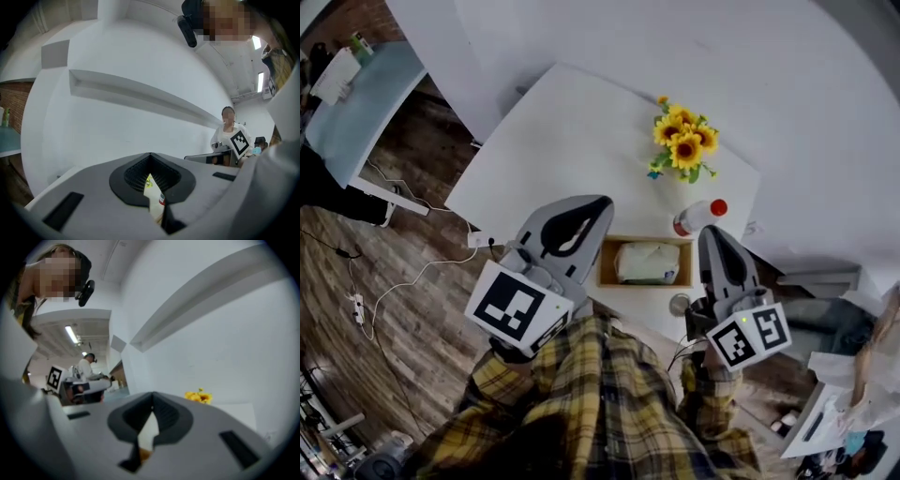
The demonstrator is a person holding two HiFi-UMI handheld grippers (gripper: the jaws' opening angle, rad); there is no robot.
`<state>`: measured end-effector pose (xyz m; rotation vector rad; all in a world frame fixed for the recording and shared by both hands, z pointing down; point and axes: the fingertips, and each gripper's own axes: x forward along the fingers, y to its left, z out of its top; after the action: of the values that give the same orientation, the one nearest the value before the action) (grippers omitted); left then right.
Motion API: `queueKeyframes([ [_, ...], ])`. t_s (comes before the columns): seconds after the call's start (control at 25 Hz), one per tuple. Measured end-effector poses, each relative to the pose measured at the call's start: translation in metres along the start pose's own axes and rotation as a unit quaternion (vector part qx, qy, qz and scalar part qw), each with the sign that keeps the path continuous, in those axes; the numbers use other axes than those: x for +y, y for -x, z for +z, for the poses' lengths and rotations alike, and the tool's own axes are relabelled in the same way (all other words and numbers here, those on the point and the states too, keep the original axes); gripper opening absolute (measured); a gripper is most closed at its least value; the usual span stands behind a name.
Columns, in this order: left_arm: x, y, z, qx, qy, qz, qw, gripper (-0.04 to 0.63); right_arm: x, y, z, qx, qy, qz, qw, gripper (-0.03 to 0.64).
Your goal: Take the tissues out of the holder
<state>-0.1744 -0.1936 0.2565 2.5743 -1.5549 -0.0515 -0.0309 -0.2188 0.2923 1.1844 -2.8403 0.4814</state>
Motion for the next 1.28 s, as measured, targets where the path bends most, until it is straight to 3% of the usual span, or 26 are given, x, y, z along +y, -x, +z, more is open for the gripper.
queueKeyframes([
  [0.24,0.016,-0.028,-0.014,0.051,0.015,-0.087,0.9947,0.015,-0.003,-0.025,-0.004,-0.003,-0.013,-0.058,0.998,0.012],
  [0.56,0.005,-0.052,-0.027,0.068,0.024,-0.162,0.9842,0.015,-0.011,-0.021,-0.015,0.007,-0.027,-0.109,0.994,0.012],
  [0.84,-0.008,-0.064,-0.026,0.065,0.036,-0.168,0.9829,0.017,-0.025,-0.011,-0.014,0.012,-0.034,-0.114,0.993,0.012],
  [1.28,-0.024,-0.082,-0.028,0.083,0.017,-0.167,0.9822,0.158,-0.040,-0.008,-0.003,0.006,-0.028,-0.099,0.995,0.012],
])
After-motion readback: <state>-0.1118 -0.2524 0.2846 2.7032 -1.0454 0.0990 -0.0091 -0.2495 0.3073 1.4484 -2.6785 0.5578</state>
